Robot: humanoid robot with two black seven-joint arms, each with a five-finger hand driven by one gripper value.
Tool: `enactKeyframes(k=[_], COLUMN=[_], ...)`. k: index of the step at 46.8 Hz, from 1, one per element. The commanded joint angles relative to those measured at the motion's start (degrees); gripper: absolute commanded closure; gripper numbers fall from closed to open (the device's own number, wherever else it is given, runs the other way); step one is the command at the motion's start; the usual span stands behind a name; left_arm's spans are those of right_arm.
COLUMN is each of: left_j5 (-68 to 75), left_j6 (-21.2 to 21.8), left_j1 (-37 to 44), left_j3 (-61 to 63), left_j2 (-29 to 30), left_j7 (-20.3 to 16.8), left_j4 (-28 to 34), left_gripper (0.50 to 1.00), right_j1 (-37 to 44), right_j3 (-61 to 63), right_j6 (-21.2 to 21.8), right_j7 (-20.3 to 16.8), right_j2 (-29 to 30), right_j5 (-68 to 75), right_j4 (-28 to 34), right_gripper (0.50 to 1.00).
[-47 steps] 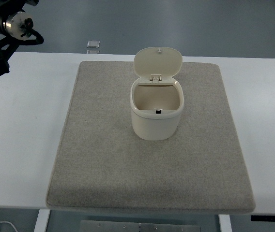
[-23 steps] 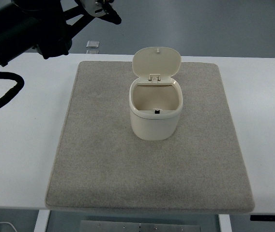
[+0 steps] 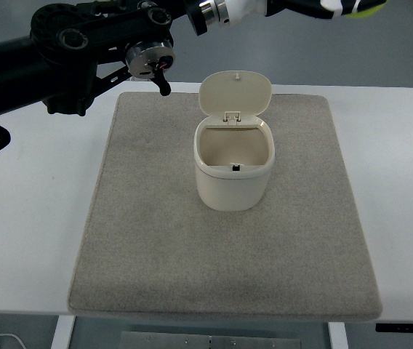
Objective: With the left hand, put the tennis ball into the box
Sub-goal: 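Carry the ball over the open cream bin and lower it in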
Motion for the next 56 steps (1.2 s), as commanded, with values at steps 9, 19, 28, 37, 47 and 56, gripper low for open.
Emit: enactKeyframes(k=[9,19,28,37,47,56], left_j5=[0.15,6.3,6.83,8.41,8.85,9.03], left_j6=[-0.02,-0.11,-0.9,-0.9,-0.64,-0.11], left_j1=[3.11,6.98,7.16,7.24,7.16,6.63], left_j3=[3.17,3.96,8.26,10.2,11.08,11.96], left_j2=[0.56,0.91,1.53,1.97,2.93,4.69], left_j7=[0.01,0.01,-0.07,-0.07,0.01,0.01], left_j4=[-0.42,-0.94,-0.94,-1.03,-4.45,-8.76], left_gripper=[1.0,1.0,1.0,1.0,1.0,1.0], right_j1=[0.04,0.04,-0.05,-0.05,-0.05,0.04], right_j3=[0.0,0.0,0.0,0.0,0.0,0.0], right_j6=[0.0,0.0,0.0,0.0,0.0,0.0], right_j7=[0.0,0.0,0.0,0.0,0.0,0.0], right_j2=[0.0,0.0,0.0,0.0,0.0,0.0], right_j5=[0.0,0.0,0.0,0.0,0.0,0.0], right_j4=[0.06,-0.02,-0.02,-0.02,0.06,-0.02], right_gripper=[0.562,0.562,0.562,0.562,0.562,0.562])
